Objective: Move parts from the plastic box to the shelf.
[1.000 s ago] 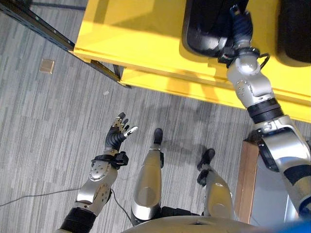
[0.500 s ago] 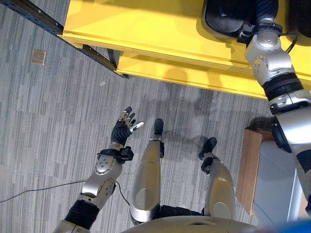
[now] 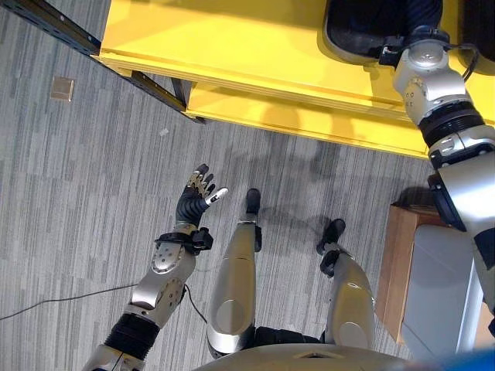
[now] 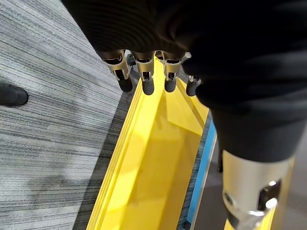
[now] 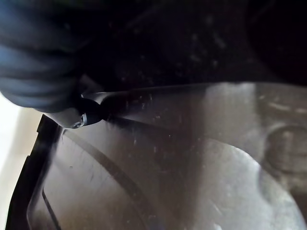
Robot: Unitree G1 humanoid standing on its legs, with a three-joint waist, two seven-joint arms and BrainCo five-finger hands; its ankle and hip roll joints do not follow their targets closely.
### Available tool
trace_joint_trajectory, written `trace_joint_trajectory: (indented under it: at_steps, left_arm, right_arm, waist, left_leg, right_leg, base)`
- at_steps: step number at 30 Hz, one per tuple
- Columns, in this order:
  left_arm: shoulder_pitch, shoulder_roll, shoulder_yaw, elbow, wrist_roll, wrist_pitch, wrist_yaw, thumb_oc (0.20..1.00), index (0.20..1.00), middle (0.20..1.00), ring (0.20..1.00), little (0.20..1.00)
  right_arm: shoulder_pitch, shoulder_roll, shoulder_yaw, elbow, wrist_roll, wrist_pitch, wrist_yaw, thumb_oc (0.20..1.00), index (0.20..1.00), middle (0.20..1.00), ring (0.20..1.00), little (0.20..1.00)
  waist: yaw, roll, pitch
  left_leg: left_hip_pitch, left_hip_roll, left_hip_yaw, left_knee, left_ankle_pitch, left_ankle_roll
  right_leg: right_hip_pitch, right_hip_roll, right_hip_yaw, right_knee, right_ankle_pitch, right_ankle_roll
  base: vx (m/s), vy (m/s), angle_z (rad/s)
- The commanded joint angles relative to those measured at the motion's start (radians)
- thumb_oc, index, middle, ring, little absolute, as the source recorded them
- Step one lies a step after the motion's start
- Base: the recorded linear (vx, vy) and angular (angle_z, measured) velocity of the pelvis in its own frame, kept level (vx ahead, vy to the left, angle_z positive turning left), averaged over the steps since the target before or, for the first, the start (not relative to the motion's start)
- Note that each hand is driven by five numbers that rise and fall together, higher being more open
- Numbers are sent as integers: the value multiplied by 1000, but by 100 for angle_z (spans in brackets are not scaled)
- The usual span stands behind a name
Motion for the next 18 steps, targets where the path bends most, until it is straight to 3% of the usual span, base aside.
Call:
trace_joint_trajectory:
  at_steps: [1,18]
  left_arm:
    - [4,38,-35,-64,-14,-67,16,1000,1000,1000,1000,1000]
    - [2,51,-49,-56,-39,-72,34,1000,1000,1000,1000,1000]
  right_arm:
    - [-114,-25,31,-10,11,-57,-6,200,200,200,200,200]
    - [-134,20,-32,83,92,-50,-27,200,200,200,200,200]
  waist:
    - [26,0,-49]
    - [55,19,-45]
  left_leg:
    - [6,10,-34,-1,-55,-40]
    - [-1,-5,-47,6,-53,-39]
  right_leg:
    - [14,-12,-14,64,-78,31]
    - [30,-18,-31,61,-77,31]
  base:
    - [5,2,4]
    - [-3,5,2]
